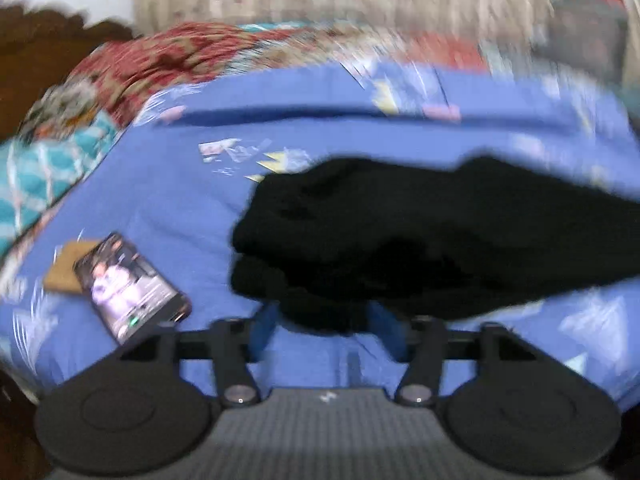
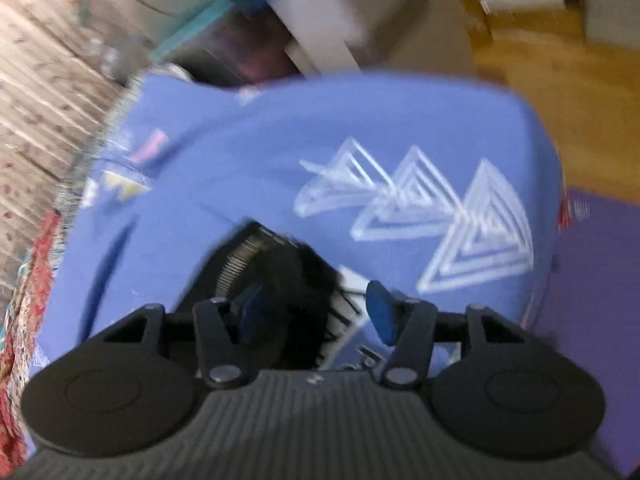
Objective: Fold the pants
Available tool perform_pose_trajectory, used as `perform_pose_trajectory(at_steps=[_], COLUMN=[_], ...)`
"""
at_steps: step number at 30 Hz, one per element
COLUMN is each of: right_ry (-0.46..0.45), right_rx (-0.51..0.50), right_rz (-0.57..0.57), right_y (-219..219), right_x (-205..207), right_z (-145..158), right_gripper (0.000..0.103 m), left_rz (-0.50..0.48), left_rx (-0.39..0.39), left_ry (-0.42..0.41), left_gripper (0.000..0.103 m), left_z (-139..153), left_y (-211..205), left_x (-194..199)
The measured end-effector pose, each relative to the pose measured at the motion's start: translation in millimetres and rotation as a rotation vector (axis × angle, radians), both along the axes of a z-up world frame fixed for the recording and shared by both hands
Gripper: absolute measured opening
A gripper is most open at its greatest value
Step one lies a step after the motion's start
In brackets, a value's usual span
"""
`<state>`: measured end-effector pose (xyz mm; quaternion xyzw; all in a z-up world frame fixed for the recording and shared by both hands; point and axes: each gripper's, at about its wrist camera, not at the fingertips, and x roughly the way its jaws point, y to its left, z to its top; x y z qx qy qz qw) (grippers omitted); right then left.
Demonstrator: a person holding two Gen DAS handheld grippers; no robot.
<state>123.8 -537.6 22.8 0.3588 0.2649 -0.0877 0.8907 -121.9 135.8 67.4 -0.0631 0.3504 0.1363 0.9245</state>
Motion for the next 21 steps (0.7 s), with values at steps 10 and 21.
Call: perform_pose_trajectory(at_steps=[10, 21], right_ry=[-0.123, 0.001], right_rx=[-0.041, -0.137], right_rz=[0.611, 1.328], right_y=[172, 497], right_x=[10, 4], right_z=[42, 14], right_gripper=[0.059, 0.026], left_rz=[0.227, 0.24], left_rx=[-0.595, -0.612], left_ry=[-0.012, -0.101], left_gripper=[0.098, 0.024], left_z=[-21, -30], left_y=[114, 98], left_x=[39, 63])
